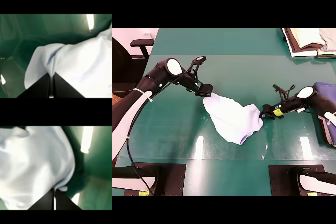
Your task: Fold the shirts.
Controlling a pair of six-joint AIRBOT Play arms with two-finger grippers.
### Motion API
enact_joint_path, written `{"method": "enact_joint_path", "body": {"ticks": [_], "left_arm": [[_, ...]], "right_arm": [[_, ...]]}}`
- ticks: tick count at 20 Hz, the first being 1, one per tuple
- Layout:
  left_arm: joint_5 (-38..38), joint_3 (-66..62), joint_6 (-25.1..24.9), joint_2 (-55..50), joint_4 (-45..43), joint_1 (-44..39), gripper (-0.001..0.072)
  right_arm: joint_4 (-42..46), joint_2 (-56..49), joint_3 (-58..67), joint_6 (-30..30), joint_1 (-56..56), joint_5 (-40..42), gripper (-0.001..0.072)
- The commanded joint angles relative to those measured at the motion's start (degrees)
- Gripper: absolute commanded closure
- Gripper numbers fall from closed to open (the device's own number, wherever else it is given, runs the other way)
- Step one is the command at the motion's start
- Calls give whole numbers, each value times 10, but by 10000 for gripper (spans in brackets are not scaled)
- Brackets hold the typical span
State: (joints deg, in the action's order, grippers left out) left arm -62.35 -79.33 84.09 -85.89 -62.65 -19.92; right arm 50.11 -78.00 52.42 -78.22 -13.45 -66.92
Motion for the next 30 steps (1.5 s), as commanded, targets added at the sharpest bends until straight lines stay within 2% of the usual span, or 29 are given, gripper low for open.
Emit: {"method": "enact_joint_path", "body": {"ticks": [1, 5, 9, 15, 18, 21, 23, 26, 30], "left_arm": [[20, -11, 1, 72, -8, 0, 678], [20, -116, -1, 220, -36, 0, 679], [19, -226, 5, 309, -20, -4, 679], [9, -269, 11, 318, -58, -68, 680], [-65, -259, 17, 274, -100, -84, 680], [-152, -209, 16, 209, -110, -84, 679], [-167, -141, 14, 169, -106, -84, 678], [-143, -22, 13, 121, -93, -84, 678], [-77, 123, -4, 103, -26, -84, 678]], "right_arm": [[20, 52, 81, 12, 10, 5, 697], [36, 173, 247, 12, 71, -11, 697], [37, 247, 407, 11, 92, -27, 698], [41, 239, 542, -24, 81, -45, 698], [40, 177, 584, -83, 80, -120, 698], [42, 115, 543, -90, 64, -184, 699], [67, 85, 471, -89, 40, -190, 698], [126, 54, 357, -89, 9, -173, 698], [129, 41, 268, -89, 3, -137, 698]]}}
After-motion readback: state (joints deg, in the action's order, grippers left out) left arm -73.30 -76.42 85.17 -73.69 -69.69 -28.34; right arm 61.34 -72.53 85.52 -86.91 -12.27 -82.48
